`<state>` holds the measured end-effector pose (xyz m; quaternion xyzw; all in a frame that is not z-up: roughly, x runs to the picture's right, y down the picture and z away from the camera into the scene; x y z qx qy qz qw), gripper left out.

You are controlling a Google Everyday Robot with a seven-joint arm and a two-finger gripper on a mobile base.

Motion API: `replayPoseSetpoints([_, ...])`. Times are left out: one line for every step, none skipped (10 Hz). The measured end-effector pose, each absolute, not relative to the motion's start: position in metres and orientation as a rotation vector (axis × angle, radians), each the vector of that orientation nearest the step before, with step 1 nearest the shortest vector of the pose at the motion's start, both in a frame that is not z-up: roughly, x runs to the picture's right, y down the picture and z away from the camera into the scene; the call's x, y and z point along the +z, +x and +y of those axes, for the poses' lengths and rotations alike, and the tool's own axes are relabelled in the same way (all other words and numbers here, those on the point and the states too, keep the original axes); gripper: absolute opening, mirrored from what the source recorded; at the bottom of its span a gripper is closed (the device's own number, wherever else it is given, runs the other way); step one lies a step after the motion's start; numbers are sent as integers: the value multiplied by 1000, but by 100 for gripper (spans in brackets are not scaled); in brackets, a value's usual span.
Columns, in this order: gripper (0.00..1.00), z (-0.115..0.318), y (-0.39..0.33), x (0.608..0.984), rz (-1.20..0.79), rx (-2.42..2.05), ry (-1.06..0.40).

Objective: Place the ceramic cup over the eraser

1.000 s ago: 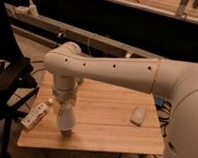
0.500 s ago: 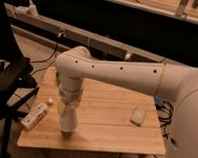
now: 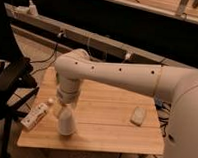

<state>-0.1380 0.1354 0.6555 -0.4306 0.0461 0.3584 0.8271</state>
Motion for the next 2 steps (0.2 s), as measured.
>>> replayPoseSetpoints([79,139,-146,654,86,738,-929])
replayPoseSetpoints([79,143,-152,653,80,717,-943])
